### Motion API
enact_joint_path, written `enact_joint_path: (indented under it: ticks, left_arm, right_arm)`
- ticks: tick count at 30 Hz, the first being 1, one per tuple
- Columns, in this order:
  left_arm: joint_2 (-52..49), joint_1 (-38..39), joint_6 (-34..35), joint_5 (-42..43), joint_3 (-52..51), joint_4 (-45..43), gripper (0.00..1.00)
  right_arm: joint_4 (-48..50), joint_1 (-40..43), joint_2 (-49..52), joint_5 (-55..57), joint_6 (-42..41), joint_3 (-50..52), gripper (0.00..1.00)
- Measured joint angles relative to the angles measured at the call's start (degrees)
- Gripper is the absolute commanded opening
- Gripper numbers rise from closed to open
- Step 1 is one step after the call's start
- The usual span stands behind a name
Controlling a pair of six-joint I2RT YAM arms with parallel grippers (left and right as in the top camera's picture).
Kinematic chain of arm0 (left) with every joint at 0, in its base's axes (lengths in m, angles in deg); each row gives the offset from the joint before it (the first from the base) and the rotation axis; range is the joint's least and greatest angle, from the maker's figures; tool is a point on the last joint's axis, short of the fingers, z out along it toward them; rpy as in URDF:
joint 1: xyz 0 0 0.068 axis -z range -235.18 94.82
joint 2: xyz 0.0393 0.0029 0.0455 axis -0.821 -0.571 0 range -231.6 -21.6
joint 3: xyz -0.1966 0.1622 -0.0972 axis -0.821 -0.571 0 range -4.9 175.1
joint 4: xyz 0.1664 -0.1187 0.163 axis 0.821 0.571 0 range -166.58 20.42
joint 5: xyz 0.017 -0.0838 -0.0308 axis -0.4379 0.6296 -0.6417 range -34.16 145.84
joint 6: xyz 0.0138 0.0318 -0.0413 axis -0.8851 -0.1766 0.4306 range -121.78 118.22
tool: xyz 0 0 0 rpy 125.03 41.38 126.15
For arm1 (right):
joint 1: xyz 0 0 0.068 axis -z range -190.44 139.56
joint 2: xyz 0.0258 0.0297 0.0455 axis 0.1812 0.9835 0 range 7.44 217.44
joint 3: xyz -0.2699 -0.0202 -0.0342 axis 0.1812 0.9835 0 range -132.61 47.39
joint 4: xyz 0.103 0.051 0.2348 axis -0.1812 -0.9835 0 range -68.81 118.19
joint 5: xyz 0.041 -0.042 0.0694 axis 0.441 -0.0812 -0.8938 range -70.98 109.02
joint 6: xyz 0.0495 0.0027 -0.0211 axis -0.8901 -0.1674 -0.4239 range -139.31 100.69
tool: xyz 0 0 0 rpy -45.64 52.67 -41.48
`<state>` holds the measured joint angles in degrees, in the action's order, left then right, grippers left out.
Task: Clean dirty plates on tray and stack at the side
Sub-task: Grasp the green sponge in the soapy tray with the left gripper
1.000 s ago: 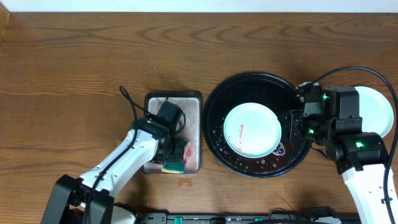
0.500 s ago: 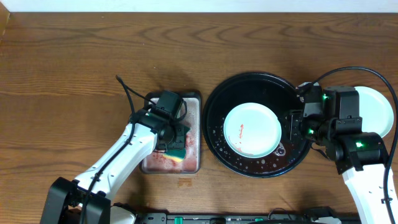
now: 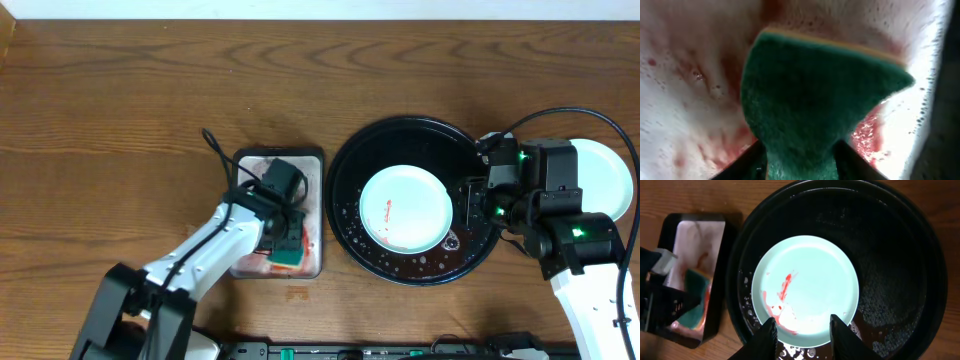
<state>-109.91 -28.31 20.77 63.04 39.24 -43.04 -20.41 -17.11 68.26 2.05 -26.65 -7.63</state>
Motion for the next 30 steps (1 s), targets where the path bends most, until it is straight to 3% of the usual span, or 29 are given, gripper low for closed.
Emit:
enact_joint_path:
  ticks: [1, 10, 11, 12, 14, 16, 22, 24, 27, 30]
  left_arm:
    - [-0.28, 0.2, 0.26, 0.17, 0.0, -0.42, 0.08]
    - [-0.87, 0.0, 0.13, 1.36, 1.25, 0.68, 0.07]
    - [-0.96, -0.37, 0.13, 1.42, 1.7, 1.44, 0.14]
    - [-1.01, -0.92, 0.07, 1.4, 2.32, 2.38, 0.3]
    - [-1.01, -1.95, -0.26, 1.2, 3.26, 3.58, 0.52]
    - [-1.01, -2.8, -0.26, 0.94, 3.93, 4.13, 0.57]
    - [-1.01, -3.21, -0.09, 0.83, 4.55, 8.04, 0.56]
    - [-1.01, -3.21, 0.02, 1.46, 4.57, 9.2, 0.49]
    - [-1.01, -3.13, -0.11, 2.45, 4.55, 9.7, 0.47]
    - [-1.01, -2.69, 0.07, 2.97, 4.13, 7.91, 0.32]
  right_arm:
    - [0.0, 0.0, 0.0, 0.0, 0.0, 0.0, 0.32]
    - [-0.02, 0.0, 0.0, 0.04, 0.0, 0.0, 0.32]
    - [-0.02, 0.0, 0.0, 0.07, 0.0, 0.0, 0.32]
    - [-0.02, 0.0, 0.0, 0.04, 0.0, 0.0, 0.32]
    - [-0.02, 0.0, 0.0, 0.07, 0.0, 0.0, 0.32]
    - [-0.02, 0.0, 0.0, 0.09, 0.0, 0.0, 0.32]
    - [-0.02, 0.0, 0.0, 0.11, 0.0, 0.0, 0.32]
    - [0.0, 0.0, 0.0, 0.11, 0.0, 0.0, 0.32]
    - [0.02, 0.0, 0.0, 0.13, 0.0, 0.0, 0.32]
    - [0.02, 0.0, 0.02, 0.2, 0.0, 0.0, 0.32]
